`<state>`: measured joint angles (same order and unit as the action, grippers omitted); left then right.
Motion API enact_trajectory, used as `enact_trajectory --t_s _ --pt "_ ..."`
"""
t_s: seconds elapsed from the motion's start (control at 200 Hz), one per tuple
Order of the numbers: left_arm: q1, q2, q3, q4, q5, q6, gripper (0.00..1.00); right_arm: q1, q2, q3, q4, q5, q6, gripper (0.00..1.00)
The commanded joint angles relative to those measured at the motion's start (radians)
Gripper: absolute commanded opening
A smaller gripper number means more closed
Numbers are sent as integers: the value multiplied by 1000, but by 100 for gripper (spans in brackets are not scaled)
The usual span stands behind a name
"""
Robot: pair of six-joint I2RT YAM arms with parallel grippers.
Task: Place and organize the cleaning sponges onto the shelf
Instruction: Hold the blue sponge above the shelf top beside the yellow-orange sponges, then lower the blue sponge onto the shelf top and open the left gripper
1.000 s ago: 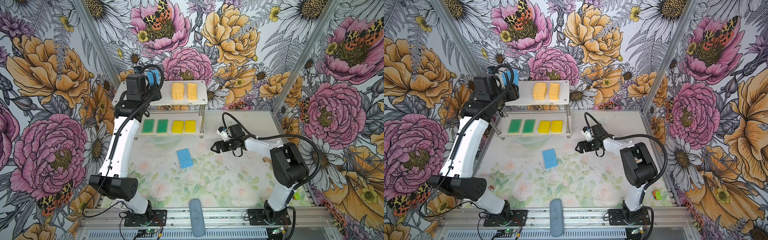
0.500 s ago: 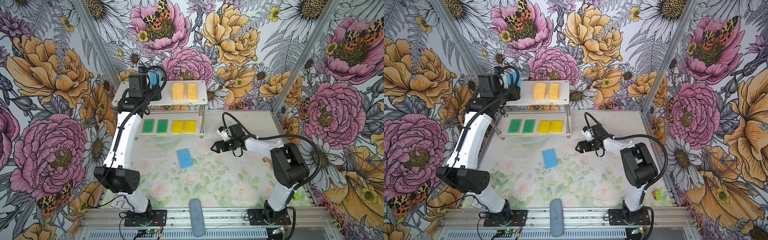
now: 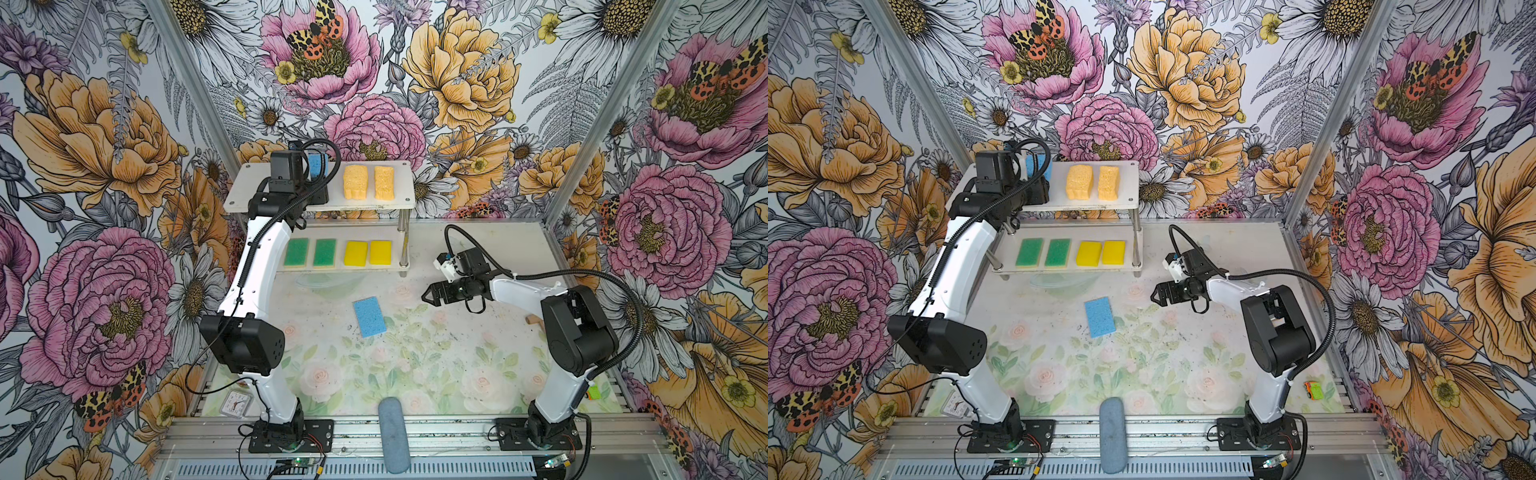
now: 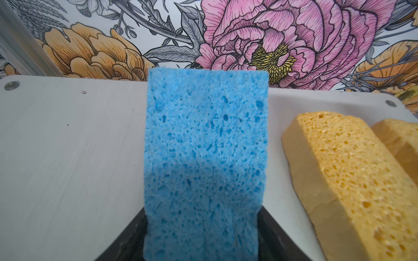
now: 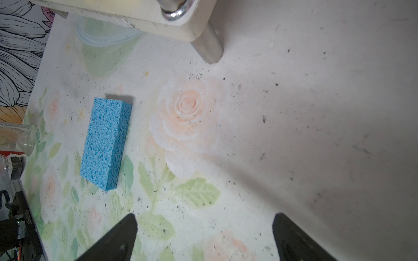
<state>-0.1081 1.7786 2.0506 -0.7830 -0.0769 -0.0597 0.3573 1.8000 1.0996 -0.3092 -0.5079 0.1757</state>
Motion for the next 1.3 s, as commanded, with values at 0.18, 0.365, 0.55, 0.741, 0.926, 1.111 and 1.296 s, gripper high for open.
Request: enact_trajectory --t_s 0.18,0.365,0.55,0.741,0.926,1.111,1.296 --pt "5 -4 3 5 7 -3 69 6 -18 -12 15 13 2 96" --pt "5 1 -1 5 -9 -12 72 6 -16 -9 15 11 1 96" --pt "4 4 1 5 -17 -21 74 6 -16 -9 14 9 2 96" --pt "5 8 5 5 -16 -25 78 6 -14 -4 14 9 2 96" --pt "5 13 15 5 -17 -34 81 6 -13 -3 15 10 2 96" --pt "5 15 16 5 -12 -41 81 6 -13 -3 14 9 1 96" --pt "8 13 20 10 0 -51 81 6 -10 -3 14 7 2 96"
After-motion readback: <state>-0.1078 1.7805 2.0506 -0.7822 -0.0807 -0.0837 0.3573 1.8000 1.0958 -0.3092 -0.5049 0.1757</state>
